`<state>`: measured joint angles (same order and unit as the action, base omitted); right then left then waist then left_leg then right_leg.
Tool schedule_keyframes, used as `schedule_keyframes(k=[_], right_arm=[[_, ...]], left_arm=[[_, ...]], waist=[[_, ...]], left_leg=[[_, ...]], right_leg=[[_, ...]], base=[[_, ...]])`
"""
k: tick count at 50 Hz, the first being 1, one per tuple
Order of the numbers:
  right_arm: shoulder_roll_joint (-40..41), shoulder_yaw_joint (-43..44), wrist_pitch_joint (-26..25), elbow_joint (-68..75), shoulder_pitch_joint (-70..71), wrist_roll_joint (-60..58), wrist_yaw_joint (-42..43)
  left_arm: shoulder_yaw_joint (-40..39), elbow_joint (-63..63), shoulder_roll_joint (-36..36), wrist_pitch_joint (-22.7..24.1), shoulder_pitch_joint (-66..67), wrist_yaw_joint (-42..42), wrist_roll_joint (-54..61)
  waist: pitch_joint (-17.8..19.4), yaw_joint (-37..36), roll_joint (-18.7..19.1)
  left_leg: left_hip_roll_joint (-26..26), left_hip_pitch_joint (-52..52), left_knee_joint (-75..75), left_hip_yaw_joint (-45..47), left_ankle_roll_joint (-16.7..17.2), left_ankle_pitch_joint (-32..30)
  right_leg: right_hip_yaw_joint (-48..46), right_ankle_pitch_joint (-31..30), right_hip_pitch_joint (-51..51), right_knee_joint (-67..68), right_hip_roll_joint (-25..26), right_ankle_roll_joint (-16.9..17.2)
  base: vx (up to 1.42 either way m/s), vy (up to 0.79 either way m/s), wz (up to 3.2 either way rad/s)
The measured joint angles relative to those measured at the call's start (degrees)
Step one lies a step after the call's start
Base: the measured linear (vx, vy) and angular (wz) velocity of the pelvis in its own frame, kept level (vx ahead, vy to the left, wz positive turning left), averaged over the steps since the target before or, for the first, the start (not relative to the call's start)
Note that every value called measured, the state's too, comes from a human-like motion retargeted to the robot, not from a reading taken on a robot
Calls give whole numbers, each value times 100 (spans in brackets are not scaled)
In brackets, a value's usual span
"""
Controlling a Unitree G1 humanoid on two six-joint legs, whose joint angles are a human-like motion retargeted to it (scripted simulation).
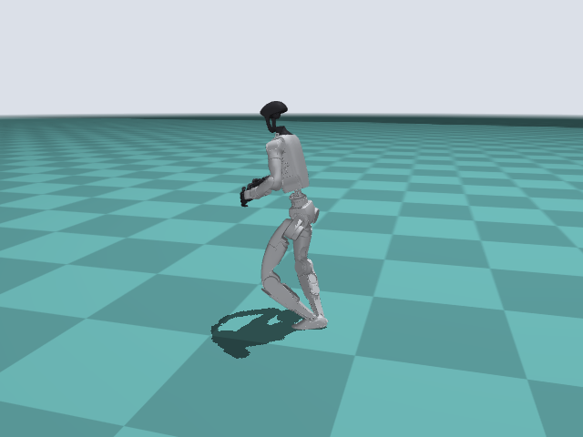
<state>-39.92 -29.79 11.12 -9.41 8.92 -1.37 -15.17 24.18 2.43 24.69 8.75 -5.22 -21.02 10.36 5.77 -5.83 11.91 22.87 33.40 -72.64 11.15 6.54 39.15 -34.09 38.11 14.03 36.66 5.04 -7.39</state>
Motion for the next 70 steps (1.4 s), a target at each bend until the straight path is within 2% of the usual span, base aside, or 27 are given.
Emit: schedule_keyframes(k=[5,7,10,12,15,17,18,20,21,23,25,28,32,35,36,40,43,52,59,63,66,70], right_arm=[[75,77,91,54,-6,-231,350],[72,113,149,122,44,-377,534],[93,136,189,158,86,-517,726],[76,167,231,221,135,-628,897],[64,217,308,309,166,-736,1144],[42,272,366,323,157,-731,1295],[35,308,393,312,138,-711,1363],[-21,415,471,229,119,-603,1500],[-20,473,491,196,43,-567,1551],[-46,613,538,18,-102,-469,1636],[-25,762,606,-245,-280,-404,1700],[29,1046,722,-658,-662,-361,1777],[107,1398,897,-1091,-1195,-371,1847],[144,1551,939,-1280,-1522,-354,1856],[147,1559,925,-1287,-1625,-328,1829],[169,1557,770,-1211,-1896,-232,1622],[219,1562,610,-1077,-1896,-226,1391],[190,1541,290,-734,-1466,-433,910],[94,1521,284,-933,-1177,-584,739],[25,1478,266,-1016,-1030,-663,659],[-63,1369,233,-1022,-864,-655,633],[-157,1126,204,-999,-701,-569,566]], left_arm=[[160,-7,-17,82,-156,151,-102],[265,46,-64,119,-287,252,-211],[379,114,-88,161,-346,354,-357],[506,218,-158,202,-423,465,-478],[716,406,-290,267,-474,615,-609],[824,482,-361,313,-462,706,-640],[863,490,-371,330,-439,745,-640],[858,419,-311,354,-423,856,-610],[862,362,-263,374,-355,883,-606],[777,110,-77,397,-201,942,-561],[641,-209,141,436,-11,996,-510],[350,-716,460,560,284,1100,-396],[-27,-1258,765,745,560,1328,-299],[-197,-1467,881,812,559,1511,-339],[-204,-1478,907,808,543,1552,-371],[-195,-1410,993,760,444,1608,-458],[-224,-1289,994,676,373,1561,-440],[-218,-1221,843,575,475,1172,-515],[-127,-1179,678,566,641,744,-420],[-68,-1035,622,539,702,577,-323],[-23,-904,610,490,680,492,-244],[130,-779,593,449,609,441,-170]], waist=[[-178,13,64],[-242,81,-63],[-276,9,-25],[-265,62,-87],[-90,283,-274],[129,522,-537],[227,629,-645],[394,1101,-1377],[489,1229,-1418],[653,1518,-1527],[815,1745,-1490],[1138,1869,-1167],[1744,1795,-804],[2272,1725,-742],[2348,1715,-762],[2402,1644,-853],[2365,1553,-923],[1458,1428,-1191],[810,1371,-1700],[522,1265,-1898],[361,1171,-1848],[311,1084,-1722]], left_leg=[[-111,-75,716,99,98,215],[-489,-175,1140,81,112,195],[-597,-129,1181,-146,169,251],[-901,-204,1332,-305,162,256],[-1596,-432,1426,-613,76,186],[-2266,-650,1460,-780,-56,75],[-2541,-726,1446,-862,-115,27],[-3730,-1088,2129,-909,-340,-448],[-3898,-1138,2017,-1053,-375,-479],[-4245,-1306,2022,-1337,-452,-618],[-4353,-1399,1859,-1610,-470,-669],[-4068,-1463,1392,-1942,-369,-528],[-3502,-1791,797,-2128,-142,-129],[-3189,-2340,510,-2158,3,183],[-3142,-2488,455,-2172,30,245],[-3038,-2794,359,-2176,53,403],[-3070,-2826,450,-2085,-60,459],[-3620,-2175,1095,-1949,-479,324],[-4154,-1926,2065,-1950,-629,-72],[-4111,-1802,2608,-1873,-607,-239],[-3841,-1561,2729,-1761,-540,-207],[-3522,-1157,2435,-1579,-509,-75]], right_leg=[[-723,-42,-149,-22,-237,-63],[-911,58,-178,25,-441,-185],[-1129,43,-202,489,-680,-257],[-1062,67,-159,944,-939,-363],[-179,-166,128,2200,-1524,-177],[705,-188,607,3205,-1900,-11],[1033,-203,812,3704,-2073,-34],[2047,-413,1504,5036,-3127,96],[2304,-607,1673,5508,-3164,59],[3077,-1147,2295,6496,-3186,124],[3710,-1607,2965,7486,-2917,209],[4100,-2165,4082,8808,-2087,361],[3734,-2587,5709,9698,-1111,601],[3100,-2590,6505,9285,-796,852],[2932,-2543,6613,8975,-775,939],[2568,-2377,6544,7809,-810,1189],[2594,-2266,5836,7401,-971,1156],[3132,-1975,3467,6742,-1921,983],[3210,-1145,1824,4825,-2576,1165],[3061,-595,1264,3471,-2473,1291],[2796,-215,1139,2723,-2249,1183],[2568,-74,1222,2362,-2021,1102]], base=[[1,3,183],[1,5,178],[-3,11,151],[2,12,183],[0,21,242],[-5,22,257],[-4,22,249],[-1,23,260],[0,22,227],[0,24,177],[0,23,137],[-1,16,69],[-2,6,5],[0,-1,21],[2,-3,58],[1,-3,63],[0,-2,45],[4,-7,46],[7,-10,52],[8,-11,15],[6,-13,-16],[-1,-11,-12]])
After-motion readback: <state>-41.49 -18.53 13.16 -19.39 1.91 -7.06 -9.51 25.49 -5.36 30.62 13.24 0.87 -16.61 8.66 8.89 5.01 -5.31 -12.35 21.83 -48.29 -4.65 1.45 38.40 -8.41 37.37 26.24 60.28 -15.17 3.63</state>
